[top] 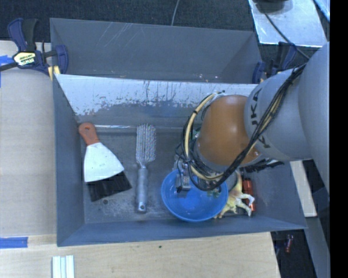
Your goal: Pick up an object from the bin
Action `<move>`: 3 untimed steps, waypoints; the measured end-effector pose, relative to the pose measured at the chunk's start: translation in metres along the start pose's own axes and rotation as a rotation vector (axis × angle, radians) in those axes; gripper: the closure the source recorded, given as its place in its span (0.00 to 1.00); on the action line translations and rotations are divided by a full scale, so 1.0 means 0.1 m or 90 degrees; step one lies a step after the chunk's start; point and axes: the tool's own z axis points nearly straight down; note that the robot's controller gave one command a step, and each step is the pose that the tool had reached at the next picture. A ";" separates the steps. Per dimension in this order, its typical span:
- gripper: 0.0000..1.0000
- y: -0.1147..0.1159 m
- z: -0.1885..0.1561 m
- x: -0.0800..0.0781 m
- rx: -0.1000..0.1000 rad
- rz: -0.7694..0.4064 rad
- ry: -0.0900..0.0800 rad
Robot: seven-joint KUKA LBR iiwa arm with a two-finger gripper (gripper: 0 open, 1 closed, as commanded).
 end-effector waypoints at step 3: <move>1.00 0.23 -0.63 -0.24 0.000 -0.093 0.005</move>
Offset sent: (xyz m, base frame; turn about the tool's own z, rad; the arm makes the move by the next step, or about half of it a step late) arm -0.0047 -0.0010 -0.0028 -0.2671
